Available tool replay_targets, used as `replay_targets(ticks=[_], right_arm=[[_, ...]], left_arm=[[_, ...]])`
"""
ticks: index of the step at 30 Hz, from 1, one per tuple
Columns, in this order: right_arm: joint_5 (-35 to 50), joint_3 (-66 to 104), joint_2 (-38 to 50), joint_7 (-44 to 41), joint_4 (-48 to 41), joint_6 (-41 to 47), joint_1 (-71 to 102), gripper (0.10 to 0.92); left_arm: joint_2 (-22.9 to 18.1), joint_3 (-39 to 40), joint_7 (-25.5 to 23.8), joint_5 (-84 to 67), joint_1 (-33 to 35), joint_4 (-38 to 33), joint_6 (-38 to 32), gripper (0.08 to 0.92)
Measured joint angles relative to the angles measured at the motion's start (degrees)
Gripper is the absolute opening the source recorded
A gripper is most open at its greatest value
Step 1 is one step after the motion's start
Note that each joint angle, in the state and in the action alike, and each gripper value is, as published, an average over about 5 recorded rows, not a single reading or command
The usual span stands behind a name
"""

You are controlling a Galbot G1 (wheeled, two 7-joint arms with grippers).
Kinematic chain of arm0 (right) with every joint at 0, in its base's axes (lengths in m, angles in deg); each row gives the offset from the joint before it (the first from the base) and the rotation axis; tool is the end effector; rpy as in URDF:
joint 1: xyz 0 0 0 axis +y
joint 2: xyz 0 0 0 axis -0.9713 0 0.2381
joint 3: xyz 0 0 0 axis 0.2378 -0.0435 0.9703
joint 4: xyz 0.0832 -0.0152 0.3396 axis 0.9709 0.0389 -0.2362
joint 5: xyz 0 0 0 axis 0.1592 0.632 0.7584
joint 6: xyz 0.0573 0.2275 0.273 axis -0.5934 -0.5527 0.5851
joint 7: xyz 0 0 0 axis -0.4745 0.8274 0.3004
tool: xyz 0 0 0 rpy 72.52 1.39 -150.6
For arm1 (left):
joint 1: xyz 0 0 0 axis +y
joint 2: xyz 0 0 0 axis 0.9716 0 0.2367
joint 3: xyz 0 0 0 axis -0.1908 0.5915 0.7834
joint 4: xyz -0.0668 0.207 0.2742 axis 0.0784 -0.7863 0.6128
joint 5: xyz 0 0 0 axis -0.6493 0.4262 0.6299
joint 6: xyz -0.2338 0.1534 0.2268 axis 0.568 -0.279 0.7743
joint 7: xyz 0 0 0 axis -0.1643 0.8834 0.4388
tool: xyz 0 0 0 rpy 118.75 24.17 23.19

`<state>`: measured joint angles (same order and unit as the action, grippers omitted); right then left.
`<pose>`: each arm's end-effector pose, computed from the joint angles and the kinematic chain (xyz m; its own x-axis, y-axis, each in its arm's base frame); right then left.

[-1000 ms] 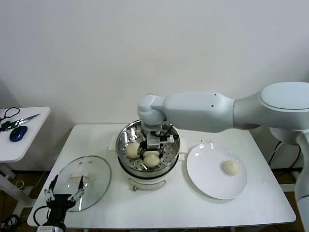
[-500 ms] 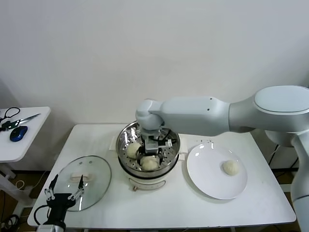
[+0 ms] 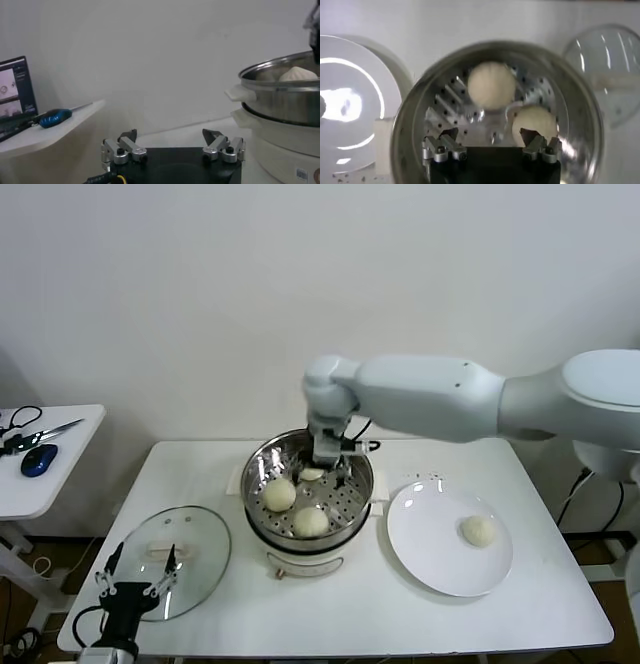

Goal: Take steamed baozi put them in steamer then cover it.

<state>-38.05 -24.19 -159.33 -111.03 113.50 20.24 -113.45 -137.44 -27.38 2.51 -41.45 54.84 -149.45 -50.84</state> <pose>0.5522 0.1569 -0.0356 -0.1208 -0.1828 0.9757 -0.2551 -0.9442 -0.2085 0.1215 0.0970 -0.3202 -0.9796 -0.1421 0.1422 -0.1017 0.9604 0.2594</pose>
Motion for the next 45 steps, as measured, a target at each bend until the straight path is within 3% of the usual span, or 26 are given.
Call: replay_targets(ticks=[9, 16, 29, 45], right_arm=[[11.28, -0.99, 12.02, 2.06, 0.84, 17.11, -1.55, 0.823], [14.59, -0.52, 23.98, 1.55, 2.49, 25.12, 1.22, 0.823], [6.68, 12.42, 36.89, -0.87, -0.92, 27.49, 19.14, 0.823], [-2.28, 24.86, 36.49, -1.29, -8.01, 26.40, 35.12, 0.823]], left_arm=[[0.35, 0.11, -0.03, 0.02, -0.20, -0.70, 0.22, 0.823], [0.04, 0.16, -0.30, 0.16, 0.26, -0.70, -0.02, 0.823], [-0.55, 0.16, -0.31, 0.71, 0.21, -1.10, 0.38, 0.823], [-1.02, -0.27, 0.08, 0.71, 0.80, -0.38, 0.42, 0.823]])
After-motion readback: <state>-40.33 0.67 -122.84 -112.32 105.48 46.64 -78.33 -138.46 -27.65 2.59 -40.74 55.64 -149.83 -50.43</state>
